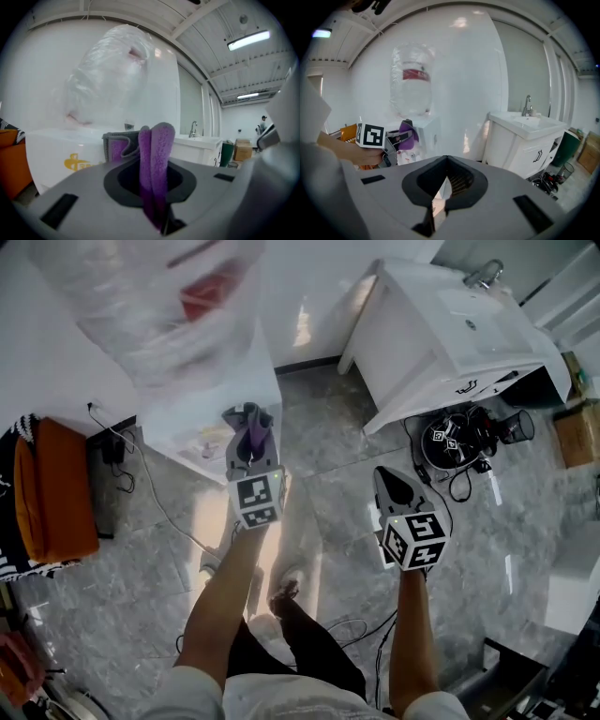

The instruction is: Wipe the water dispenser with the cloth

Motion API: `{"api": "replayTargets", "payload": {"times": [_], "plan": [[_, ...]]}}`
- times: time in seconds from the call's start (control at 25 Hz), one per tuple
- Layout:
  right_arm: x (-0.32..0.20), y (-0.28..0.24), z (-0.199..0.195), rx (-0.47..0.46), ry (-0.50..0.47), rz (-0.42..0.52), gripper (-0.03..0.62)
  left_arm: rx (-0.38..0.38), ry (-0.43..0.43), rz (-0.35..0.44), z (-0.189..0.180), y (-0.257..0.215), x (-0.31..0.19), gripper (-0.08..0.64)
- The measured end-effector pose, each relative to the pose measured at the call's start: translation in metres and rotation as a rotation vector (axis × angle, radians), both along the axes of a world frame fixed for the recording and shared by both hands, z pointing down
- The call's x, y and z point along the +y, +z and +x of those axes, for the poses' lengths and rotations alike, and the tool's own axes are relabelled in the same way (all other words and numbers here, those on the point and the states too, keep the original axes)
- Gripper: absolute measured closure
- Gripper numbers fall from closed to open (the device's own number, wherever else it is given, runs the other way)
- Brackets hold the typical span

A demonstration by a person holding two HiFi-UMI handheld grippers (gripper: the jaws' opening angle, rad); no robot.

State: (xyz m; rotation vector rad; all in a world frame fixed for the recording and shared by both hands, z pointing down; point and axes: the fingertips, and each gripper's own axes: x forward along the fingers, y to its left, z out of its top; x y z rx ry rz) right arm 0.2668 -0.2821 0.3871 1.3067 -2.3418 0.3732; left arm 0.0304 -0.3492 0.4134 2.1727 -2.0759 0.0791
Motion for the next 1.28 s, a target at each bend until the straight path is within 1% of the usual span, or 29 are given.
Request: {"api": "replayTargets", "payload": {"times": [0.08, 0.16, 0.28, 0.36, 0.44, 0.52, 0.64, 0.8, 1.0, 1.12, 1.2, 1.28], "plan": [[0.009, -0.004, 0.016, 0.004, 0.032, -0.003, 0.578, 0.014, 0.033, -0.021, 0.014, 0.004, -0.004, 0.505], [0.020, -0.012, 0.029, 0.013, 0.064, -0.003, 0.578, 0.018, 0.092, -0.043, 0.031, 0.006, -0.009, 0.505], [0.033, -0.033, 0.038, 0.015, 0.100, 0.017, 0.578, 0.022, 0.168, -0.050, 0.052, 0.003, -0.020, 0.505], [0.041, -0.048, 0.042, 0.021, 0.116, 0.034, 0.578, 0.039, 0.230, -0.042, 0.067, -0.008, -0.020, 0.505], [0.051, -0.061, 0.044, 0.048, 0.127, 0.052, 0.578, 0.068, 0.296, -0.023, 0.078, -0.027, -0.009, 0.505], [0.063, -0.074, 0.042, 0.072, 0.139, 0.069, 0.578, 0.101, 0.335, -0.021, 0.076, -0.044, 0.008, 0.505], [0.075, -0.099, 0.026, 0.058, 0.153, 0.092, 0.578, 0.129, 0.356, -0.048, 0.046, -0.068, 0.037, 0.505], [0.081, -0.143, -0.011, 0.018, 0.138, 0.154, 0.578, 0.090, 0.347, -0.094, -0.005, -0.107, 0.083, 0.505], [0.080, -0.191, -0.080, 0.018, 0.042, 0.225, 0.578, -0.022, 0.309, -0.048, -0.085, -0.174, 0.129, 0.505], [0.081, -0.219, -0.120, 0.016, -0.014, 0.261, 0.578, -0.058, 0.265, -0.009, -0.133, -0.218, 0.151, 0.505], [0.079, -0.239, -0.144, 0.013, -0.048, 0.293, 0.578, -0.078, 0.253, 0.026, -0.156, -0.247, 0.163, 0.505], [0.079, -0.258, -0.166, 0.005, -0.081, 0.322, 0.578, -0.119, 0.253, 0.048, -0.173, -0.271, 0.176, 0.505]]}}
